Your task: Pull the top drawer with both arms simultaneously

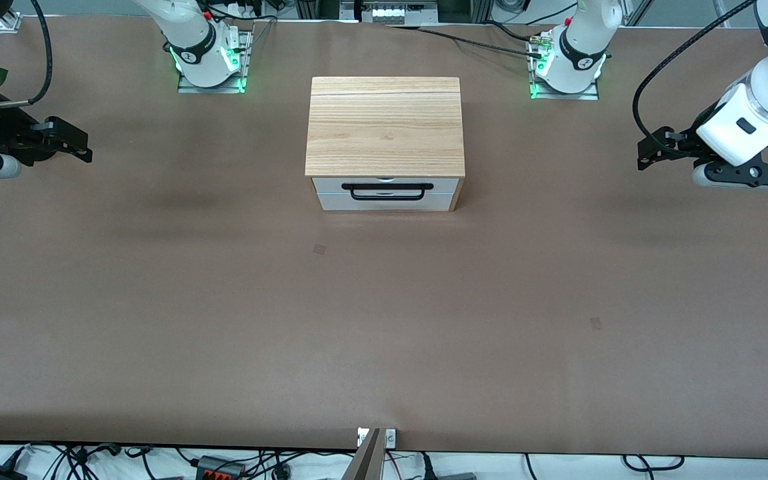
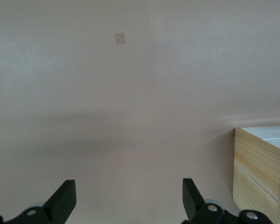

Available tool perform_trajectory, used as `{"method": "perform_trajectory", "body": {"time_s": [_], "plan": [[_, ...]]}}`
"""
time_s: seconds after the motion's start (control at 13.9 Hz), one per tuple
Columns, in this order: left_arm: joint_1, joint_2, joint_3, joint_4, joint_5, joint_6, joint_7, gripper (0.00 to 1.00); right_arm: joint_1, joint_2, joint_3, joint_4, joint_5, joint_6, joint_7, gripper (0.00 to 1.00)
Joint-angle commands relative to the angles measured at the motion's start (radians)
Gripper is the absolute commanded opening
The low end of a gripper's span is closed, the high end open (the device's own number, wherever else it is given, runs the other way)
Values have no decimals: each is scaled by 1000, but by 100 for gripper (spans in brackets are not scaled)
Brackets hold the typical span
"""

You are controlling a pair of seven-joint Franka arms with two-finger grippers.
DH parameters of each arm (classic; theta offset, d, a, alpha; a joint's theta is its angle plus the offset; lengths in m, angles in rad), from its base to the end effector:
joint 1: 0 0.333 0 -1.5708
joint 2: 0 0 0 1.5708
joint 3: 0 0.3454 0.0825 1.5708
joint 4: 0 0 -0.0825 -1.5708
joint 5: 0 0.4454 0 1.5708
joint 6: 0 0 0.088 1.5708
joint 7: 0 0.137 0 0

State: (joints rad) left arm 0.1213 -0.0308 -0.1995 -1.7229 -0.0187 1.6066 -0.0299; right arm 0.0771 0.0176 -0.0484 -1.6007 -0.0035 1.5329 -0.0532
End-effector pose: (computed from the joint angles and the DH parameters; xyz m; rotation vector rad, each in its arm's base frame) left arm 0.5979 -0.0507 0.5644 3.1299 -0.0727 -0.1357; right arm 0.6131 0.0173 0.5942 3.1328 0.1283 -0.1340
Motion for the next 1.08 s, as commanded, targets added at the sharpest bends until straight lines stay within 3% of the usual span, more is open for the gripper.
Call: {"method": "perform_trajectory", "body": {"time_s": [0.0, 0.72, 1.0], "plan": [[6, -3, -3, 13, -33, -14, 9, 100, 3, 5, -4, 21, 13, -20, 1, 100], [15, 106, 2, 138, -40, -82, 22, 100, 1, 13, -4, 18, 11, -30, -14, 100], [12, 108, 0, 123, -30, -105, 10, 100, 1, 85, -4, 21, 22, -48, -8, 100]]}}
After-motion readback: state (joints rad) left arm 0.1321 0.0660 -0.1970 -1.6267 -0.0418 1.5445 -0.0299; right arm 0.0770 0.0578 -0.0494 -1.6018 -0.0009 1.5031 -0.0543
